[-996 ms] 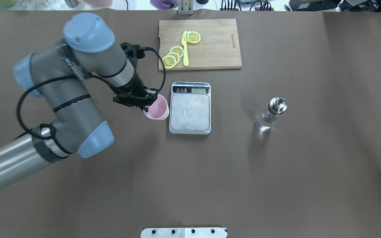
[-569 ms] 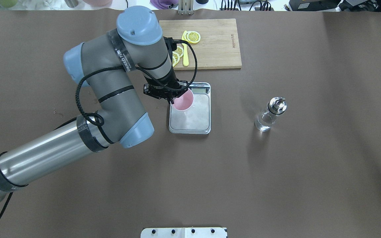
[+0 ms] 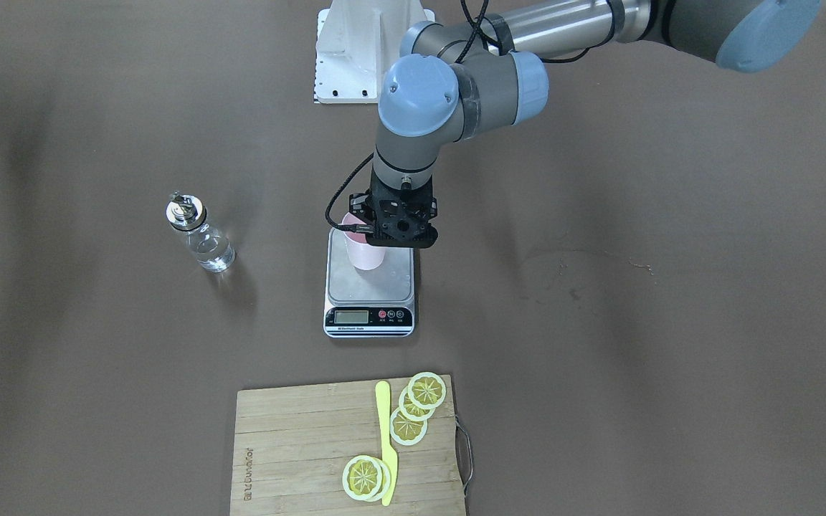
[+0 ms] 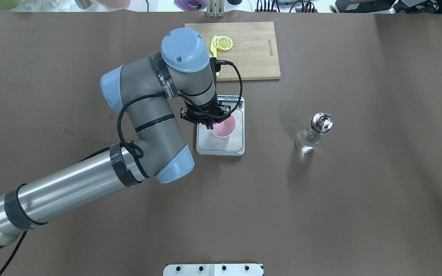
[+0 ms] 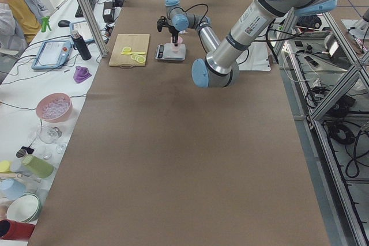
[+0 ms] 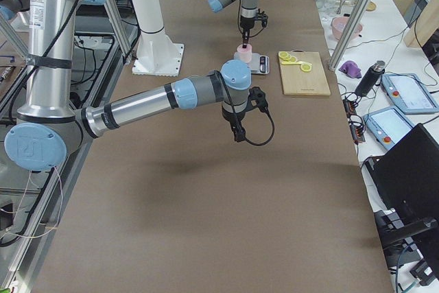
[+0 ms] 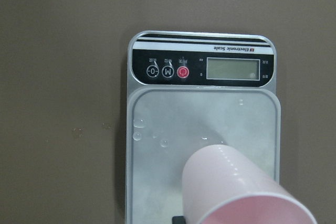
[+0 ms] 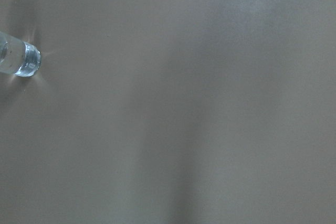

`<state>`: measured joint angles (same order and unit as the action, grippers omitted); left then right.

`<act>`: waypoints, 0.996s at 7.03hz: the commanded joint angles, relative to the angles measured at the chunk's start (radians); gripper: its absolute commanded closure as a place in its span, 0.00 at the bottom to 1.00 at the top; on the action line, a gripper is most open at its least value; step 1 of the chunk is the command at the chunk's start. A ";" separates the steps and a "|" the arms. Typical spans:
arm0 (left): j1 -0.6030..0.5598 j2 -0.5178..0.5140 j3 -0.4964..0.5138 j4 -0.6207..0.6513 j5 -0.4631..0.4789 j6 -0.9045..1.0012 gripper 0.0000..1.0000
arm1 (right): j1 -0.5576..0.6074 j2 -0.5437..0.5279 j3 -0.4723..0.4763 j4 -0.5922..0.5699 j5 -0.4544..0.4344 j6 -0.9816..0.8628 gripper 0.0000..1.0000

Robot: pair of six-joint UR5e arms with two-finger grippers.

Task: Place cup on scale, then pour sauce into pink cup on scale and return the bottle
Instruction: 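Carry the pink cup with the left gripper onto the scale, then release the cup and lift the left gripper while the right arm approaches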

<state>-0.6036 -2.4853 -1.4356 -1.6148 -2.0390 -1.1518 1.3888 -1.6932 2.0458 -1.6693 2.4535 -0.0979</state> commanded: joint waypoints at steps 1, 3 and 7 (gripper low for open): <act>0.001 0.002 0.004 -0.045 0.002 0.006 0.03 | -0.037 0.044 -0.007 -0.006 0.018 0.001 0.00; -0.048 0.011 -0.029 -0.033 -0.009 0.007 0.03 | -0.097 0.081 -0.001 0.000 0.018 0.010 0.00; -0.134 0.132 -0.160 -0.028 -0.079 0.007 0.03 | -0.186 0.144 0.010 0.002 0.170 0.009 0.03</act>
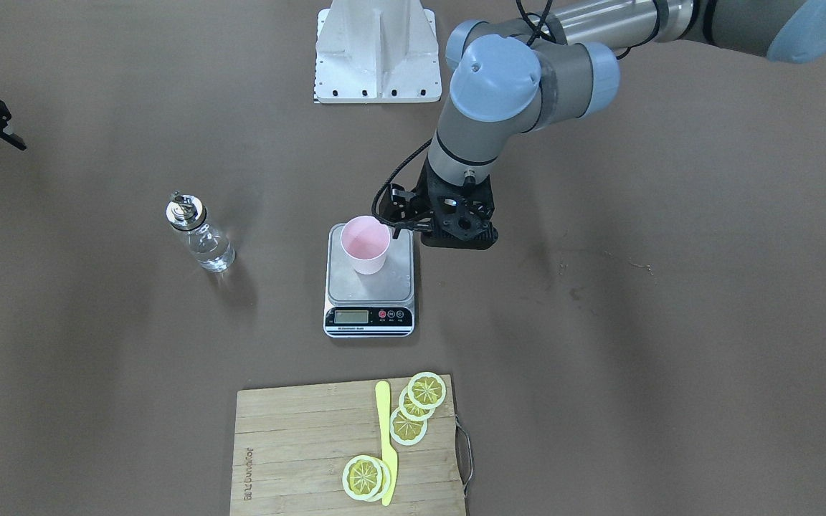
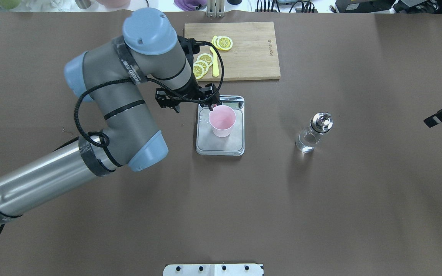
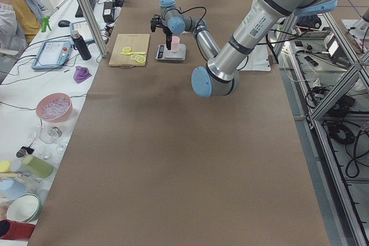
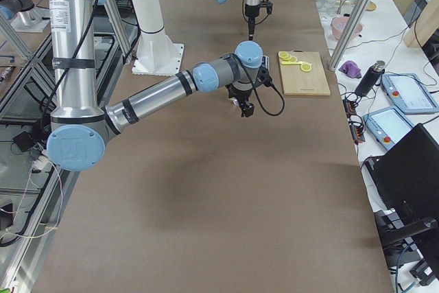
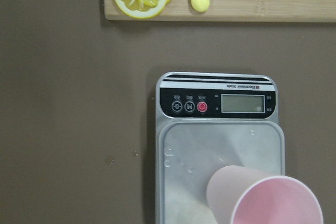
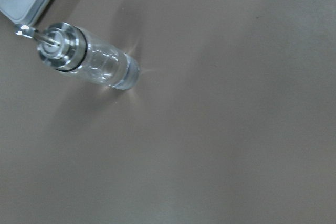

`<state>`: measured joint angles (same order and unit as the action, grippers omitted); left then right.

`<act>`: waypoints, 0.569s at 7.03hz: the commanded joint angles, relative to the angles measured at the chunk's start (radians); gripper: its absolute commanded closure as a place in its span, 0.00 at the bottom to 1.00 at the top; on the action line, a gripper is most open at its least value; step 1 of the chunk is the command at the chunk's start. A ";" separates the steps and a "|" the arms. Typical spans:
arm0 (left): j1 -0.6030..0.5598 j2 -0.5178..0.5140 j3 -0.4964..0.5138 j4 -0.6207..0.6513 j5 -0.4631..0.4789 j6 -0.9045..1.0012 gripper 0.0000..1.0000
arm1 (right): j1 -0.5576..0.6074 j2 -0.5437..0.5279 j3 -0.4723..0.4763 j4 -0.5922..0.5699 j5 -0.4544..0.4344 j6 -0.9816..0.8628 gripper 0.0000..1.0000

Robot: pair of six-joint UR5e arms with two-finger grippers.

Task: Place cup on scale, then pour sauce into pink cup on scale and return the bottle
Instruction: 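Release the cup and lift the left gripper while the right arm approaches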

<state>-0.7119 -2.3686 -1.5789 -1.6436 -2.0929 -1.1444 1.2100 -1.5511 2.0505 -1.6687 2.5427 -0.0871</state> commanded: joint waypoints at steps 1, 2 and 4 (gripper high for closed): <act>-0.041 0.017 -0.016 0.001 -0.027 0.000 0.03 | -0.015 0.009 0.017 0.003 0.083 -0.003 0.05; -0.050 0.052 -0.042 -0.002 -0.027 0.000 0.03 | -0.018 0.009 0.007 0.057 0.080 -0.003 0.04; -0.093 0.121 -0.095 -0.007 -0.029 0.040 0.03 | -0.027 0.011 -0.015 0.157 0.085 0.041 0.06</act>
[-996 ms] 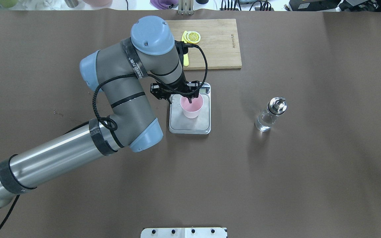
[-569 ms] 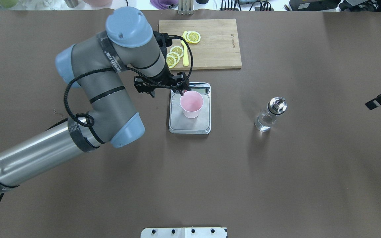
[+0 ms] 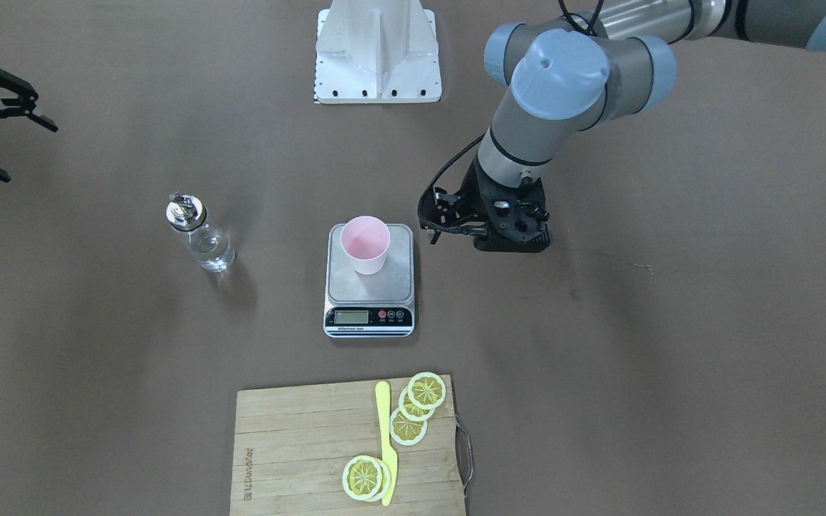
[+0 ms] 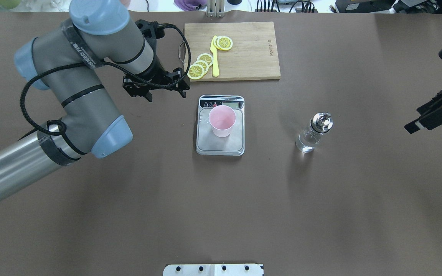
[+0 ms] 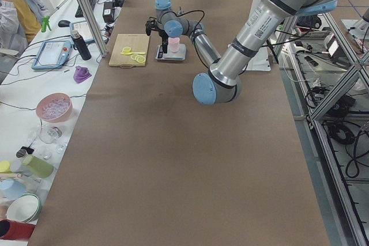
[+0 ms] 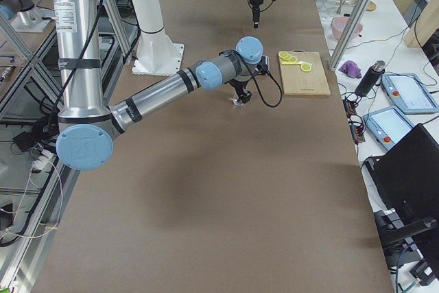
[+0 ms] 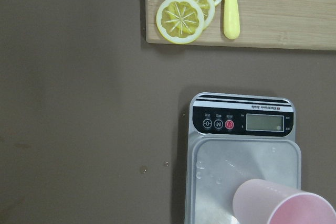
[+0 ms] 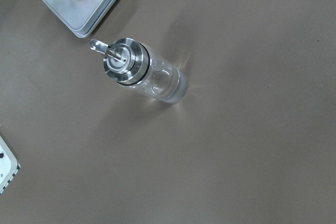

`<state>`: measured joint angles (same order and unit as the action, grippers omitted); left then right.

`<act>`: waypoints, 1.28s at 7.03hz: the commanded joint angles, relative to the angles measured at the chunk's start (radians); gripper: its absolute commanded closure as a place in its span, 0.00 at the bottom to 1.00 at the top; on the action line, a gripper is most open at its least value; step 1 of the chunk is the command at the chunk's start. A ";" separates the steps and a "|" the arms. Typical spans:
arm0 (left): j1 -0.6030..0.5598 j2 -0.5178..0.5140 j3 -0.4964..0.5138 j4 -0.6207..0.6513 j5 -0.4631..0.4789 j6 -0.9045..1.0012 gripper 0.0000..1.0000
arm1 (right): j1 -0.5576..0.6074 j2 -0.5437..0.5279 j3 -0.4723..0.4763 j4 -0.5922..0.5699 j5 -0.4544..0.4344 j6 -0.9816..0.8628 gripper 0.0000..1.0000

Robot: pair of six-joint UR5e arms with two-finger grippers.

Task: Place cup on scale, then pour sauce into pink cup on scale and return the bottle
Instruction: 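Release the cup and lift the left gripper while the right arm approaches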

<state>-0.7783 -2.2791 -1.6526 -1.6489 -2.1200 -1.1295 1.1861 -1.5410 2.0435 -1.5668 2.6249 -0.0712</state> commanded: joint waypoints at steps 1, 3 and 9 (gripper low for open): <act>-0.044 0.033 -0.023 0.004 -0.001 0.039 0.03 | -0.020 0.002 -0.018 0.141 0.001 0.028 0.13; -0.058 0.033 -0.026 0.006 -0.001 0.039 0.03 | -0.060 0.036 -0.111 0.384 -0.009 0.033 0.01; -0.104 0.050 -0.029 0.006 -0.069 0.051 0.03 | -0.105 0.130 -0.238 0.680 -0.158 0.033 0.05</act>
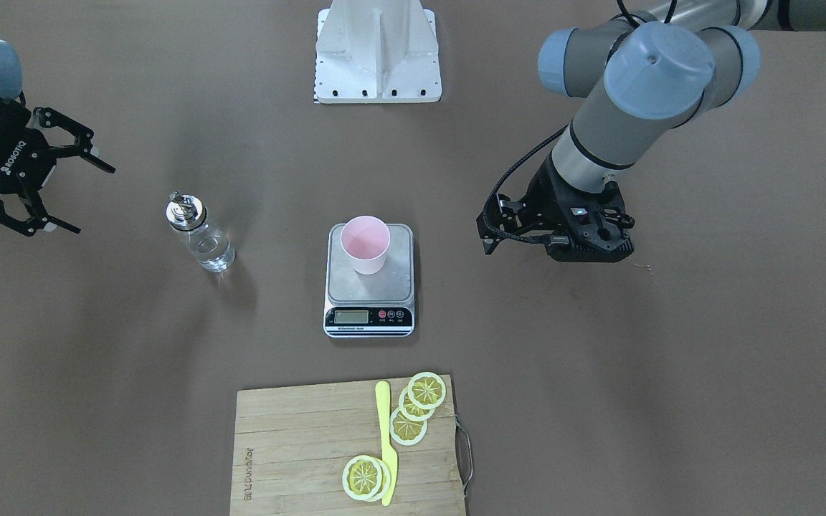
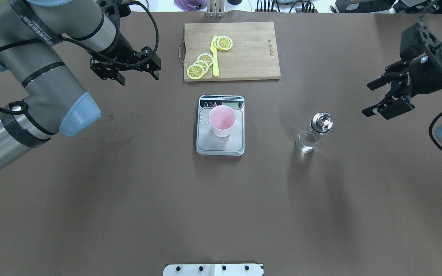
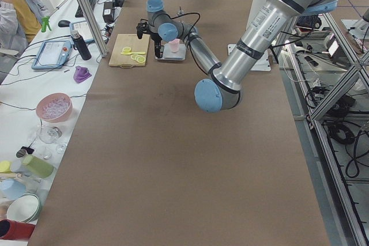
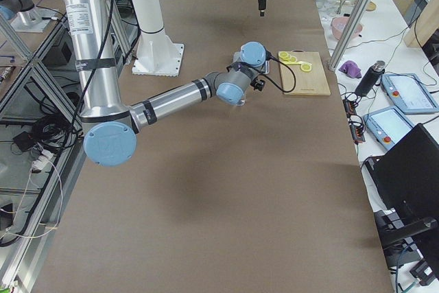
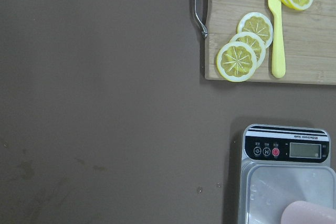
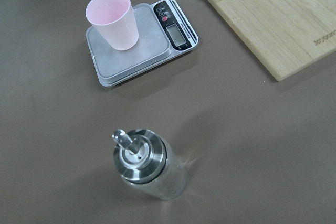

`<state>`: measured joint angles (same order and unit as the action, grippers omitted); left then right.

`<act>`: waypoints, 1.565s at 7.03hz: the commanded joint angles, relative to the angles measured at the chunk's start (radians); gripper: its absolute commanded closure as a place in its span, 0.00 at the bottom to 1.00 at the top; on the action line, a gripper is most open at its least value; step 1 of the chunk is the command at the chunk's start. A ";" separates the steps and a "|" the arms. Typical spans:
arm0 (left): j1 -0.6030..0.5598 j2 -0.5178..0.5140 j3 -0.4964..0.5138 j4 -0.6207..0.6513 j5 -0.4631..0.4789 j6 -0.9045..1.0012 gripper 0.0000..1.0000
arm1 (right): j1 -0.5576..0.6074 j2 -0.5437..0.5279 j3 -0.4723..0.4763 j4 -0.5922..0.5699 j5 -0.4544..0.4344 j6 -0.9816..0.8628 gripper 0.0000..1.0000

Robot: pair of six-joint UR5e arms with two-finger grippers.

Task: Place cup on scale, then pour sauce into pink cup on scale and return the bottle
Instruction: 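Lower the right gripper to the glass sauce bottle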

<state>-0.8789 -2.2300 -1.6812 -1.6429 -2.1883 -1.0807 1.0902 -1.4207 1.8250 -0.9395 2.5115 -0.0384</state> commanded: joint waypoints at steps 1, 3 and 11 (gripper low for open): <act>-0.006 0.001 0.000 0.000 -0.001 0.002 0.03 | -0.009 0.002 -0.082 0.150 -0.045 0.002 0.05; -0.011 0.003 0.000 0.002 -0.001 0.002 0.03 | -0.009 -0.010 -0.166 0.305 -0.043 0.029 0.05; -0.018 0.003 0.001 0.002 -0.001 0.002 0.03 | -0.055 -0.010 -0.410 0.796 -0.037 0.147 0.04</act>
<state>-0.8957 -2.2273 -1.6799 -1.6414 -2.1890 -1.0786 1.0551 -1.4238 1.4533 -0.2183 2.4729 0.0922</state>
